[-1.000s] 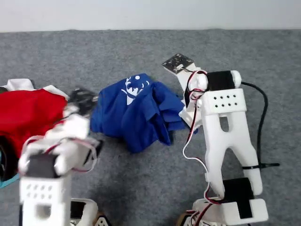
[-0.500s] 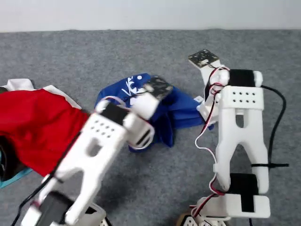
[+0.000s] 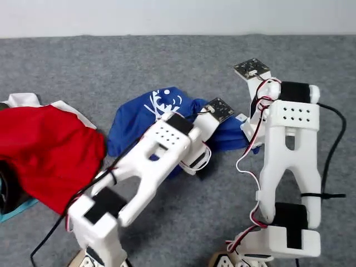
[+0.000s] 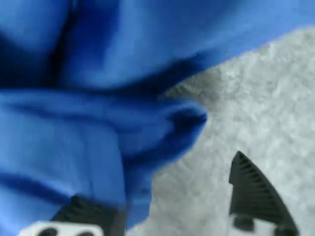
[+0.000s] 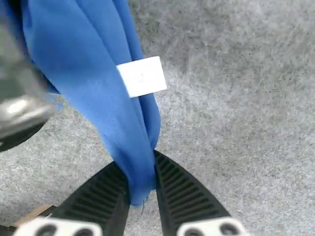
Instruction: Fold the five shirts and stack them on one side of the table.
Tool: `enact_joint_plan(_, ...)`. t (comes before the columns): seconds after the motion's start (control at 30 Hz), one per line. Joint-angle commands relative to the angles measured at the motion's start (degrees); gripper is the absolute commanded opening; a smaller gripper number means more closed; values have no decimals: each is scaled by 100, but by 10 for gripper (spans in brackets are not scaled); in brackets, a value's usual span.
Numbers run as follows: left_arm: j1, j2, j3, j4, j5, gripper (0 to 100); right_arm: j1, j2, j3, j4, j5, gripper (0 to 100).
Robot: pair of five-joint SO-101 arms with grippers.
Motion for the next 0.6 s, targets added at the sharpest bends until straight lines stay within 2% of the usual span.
enact_joint_plan(0.0,9,475,-681,-97,44,286,92,-22,-220,-48,35,10)
enact_joint_plan(0.3,26,1934,-2132,-44,44,284,92,-22,-220,-13,26,10)
enact_joint_plan(0.57,105,2646,-3266,615,220,282,92,-22,-220,-31,26,10)
